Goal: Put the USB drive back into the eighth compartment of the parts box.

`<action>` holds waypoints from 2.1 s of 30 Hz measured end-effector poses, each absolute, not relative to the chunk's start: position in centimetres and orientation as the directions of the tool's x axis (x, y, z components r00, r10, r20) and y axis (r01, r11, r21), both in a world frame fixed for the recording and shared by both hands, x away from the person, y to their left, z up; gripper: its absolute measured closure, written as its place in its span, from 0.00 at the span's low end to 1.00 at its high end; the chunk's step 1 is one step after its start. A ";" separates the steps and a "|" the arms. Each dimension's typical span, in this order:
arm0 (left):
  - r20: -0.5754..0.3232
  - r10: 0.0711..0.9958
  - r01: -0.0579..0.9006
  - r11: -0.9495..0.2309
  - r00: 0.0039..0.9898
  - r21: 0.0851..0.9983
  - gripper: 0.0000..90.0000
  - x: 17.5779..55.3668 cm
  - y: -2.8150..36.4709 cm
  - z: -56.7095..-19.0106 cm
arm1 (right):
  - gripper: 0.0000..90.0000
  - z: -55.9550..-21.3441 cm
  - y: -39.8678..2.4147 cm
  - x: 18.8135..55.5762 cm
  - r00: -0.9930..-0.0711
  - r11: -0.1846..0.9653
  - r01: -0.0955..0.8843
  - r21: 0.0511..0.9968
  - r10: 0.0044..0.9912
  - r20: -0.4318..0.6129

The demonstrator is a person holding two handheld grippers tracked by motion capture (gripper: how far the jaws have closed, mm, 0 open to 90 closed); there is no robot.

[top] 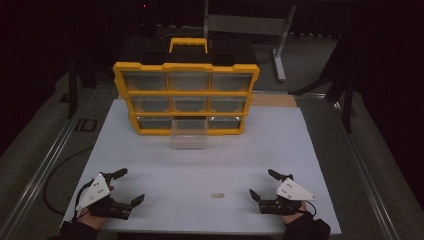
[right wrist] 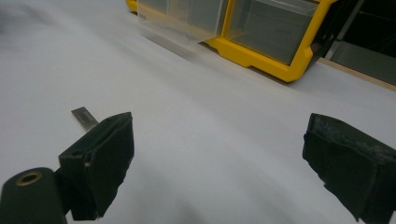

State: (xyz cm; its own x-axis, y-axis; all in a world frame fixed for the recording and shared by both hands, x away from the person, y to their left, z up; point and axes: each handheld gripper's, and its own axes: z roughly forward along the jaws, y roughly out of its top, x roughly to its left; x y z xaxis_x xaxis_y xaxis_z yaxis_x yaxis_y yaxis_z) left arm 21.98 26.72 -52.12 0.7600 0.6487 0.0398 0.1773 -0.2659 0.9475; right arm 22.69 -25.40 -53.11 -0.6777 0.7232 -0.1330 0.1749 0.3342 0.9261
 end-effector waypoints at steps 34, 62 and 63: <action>0.064 0.528 0.147 -0.349 0.847 0.926 0.00 23.4 23.6 -46.2 | 0.10 -52.8 -25.0 22.4 -0.688 0.338 0.154 0.928 0.711 -0.145; 0.033 0.333 0.129 -0.451 0.942 0.883 0.00 25.9 16.5 -43.7 | 0.10 -52.7 -25.0 22.4 -0.694 0.323 0.146 0.935 0.707 -0.136; 0.034 0.314 0.123 -0.466 0.949 0.876 0.00 26.1 15.8 -43.8 | 0.10 -52.7 -25.0 22.4 -0.694 0.323 0.146 0.935 0.707 -0.135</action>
